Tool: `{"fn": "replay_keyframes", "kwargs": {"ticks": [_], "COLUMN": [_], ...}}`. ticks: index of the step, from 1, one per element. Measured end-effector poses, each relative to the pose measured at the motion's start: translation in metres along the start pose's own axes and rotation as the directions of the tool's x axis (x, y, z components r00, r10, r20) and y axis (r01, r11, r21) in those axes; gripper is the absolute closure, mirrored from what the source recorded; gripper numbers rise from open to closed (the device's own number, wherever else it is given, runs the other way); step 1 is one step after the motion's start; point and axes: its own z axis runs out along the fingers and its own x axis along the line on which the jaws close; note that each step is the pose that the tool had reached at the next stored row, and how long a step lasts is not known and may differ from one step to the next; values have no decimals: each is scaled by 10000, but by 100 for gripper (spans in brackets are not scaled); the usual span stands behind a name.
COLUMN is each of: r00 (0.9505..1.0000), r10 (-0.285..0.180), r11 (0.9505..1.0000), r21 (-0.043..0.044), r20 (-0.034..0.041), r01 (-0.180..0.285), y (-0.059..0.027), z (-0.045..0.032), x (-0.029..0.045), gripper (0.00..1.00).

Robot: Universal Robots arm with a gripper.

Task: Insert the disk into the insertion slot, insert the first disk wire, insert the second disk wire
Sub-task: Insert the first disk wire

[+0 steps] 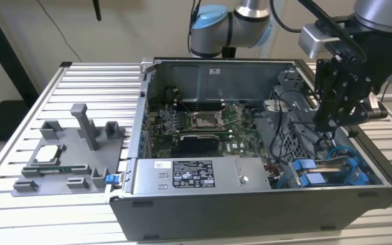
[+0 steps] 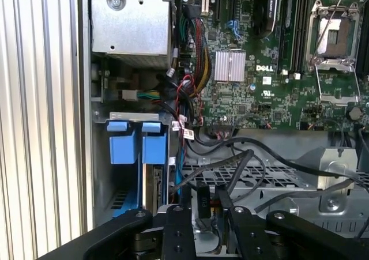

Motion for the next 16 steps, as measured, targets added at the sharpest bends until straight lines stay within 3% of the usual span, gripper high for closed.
{"fn": "replay_keyframes", "kwargs": {"ticks": [1,2,8,16], "r00": [10000,10000,10000,10000], "r10": [-1,-1,-6,-6], "r11": [10000,10000,10000,10000], "r21": [17,31,93,97], "r20": [2,5,9,8], "r01": [1,1,6,6], "y": [2,5,12,13], "z": [1,3,5,5], "x": [0,0,0,0], "gripper": [0,100,100,100]}}
